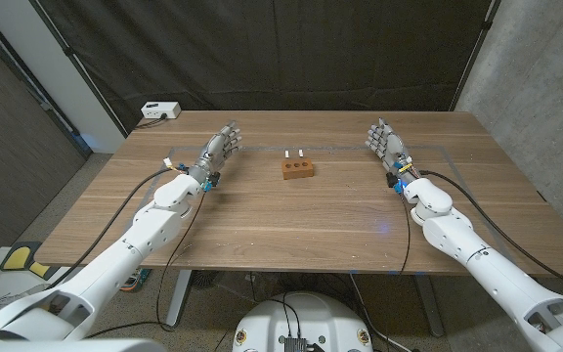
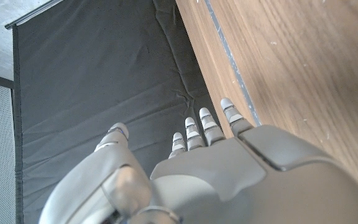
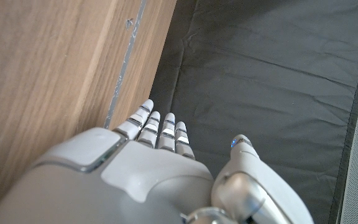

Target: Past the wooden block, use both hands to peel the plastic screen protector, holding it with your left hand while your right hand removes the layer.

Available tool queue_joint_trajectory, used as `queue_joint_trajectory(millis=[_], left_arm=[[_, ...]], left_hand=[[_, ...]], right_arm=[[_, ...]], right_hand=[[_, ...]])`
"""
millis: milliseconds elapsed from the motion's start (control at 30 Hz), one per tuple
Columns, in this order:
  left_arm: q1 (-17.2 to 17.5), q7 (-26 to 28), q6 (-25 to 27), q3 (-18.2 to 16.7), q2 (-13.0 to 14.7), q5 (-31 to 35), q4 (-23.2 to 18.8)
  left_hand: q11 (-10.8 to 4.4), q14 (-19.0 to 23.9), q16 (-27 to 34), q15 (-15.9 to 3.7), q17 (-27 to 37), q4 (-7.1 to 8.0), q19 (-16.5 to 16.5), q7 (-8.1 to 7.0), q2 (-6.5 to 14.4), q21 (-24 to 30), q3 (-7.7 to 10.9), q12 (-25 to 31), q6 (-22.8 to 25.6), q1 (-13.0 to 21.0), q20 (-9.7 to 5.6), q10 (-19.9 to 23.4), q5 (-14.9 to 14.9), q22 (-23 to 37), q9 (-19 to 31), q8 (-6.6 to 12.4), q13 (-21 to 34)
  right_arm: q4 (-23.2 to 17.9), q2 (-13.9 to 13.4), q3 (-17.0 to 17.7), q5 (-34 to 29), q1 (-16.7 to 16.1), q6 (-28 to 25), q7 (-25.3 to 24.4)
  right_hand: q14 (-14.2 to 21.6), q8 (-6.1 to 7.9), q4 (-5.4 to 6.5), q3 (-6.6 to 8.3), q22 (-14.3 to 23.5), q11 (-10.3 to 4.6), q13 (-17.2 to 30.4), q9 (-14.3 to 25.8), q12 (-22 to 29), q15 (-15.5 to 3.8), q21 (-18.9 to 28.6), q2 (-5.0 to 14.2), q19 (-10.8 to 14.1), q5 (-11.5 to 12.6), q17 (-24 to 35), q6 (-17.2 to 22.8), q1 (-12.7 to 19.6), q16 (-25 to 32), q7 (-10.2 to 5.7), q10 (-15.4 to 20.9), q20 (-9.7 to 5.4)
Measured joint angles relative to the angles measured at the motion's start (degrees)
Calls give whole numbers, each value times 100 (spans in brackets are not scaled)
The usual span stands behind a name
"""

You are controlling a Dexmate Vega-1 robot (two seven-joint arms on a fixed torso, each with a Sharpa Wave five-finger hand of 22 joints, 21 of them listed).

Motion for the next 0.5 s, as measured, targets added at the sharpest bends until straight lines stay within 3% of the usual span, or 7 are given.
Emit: queue_joint_trajectory(millis=[500], left_arm=[[92, -539, 310, -33, 90, -523, -228]], left_hand=[[0, -40, -10, -21, 1, -21, 0, 64, -53, 0, -21, -23, 25, 53, 0, 0, 1, 0, 0, 0, 0]], right_arm=[[-259, -50, -18, -61, -170, 0, -107]], right_hand=[[0, 0, -24, 24, -1, 0, 0, -1, 0, 0, 0, 25, 0, 25, 0, -1, 24, 0, -1, 0, 0]])
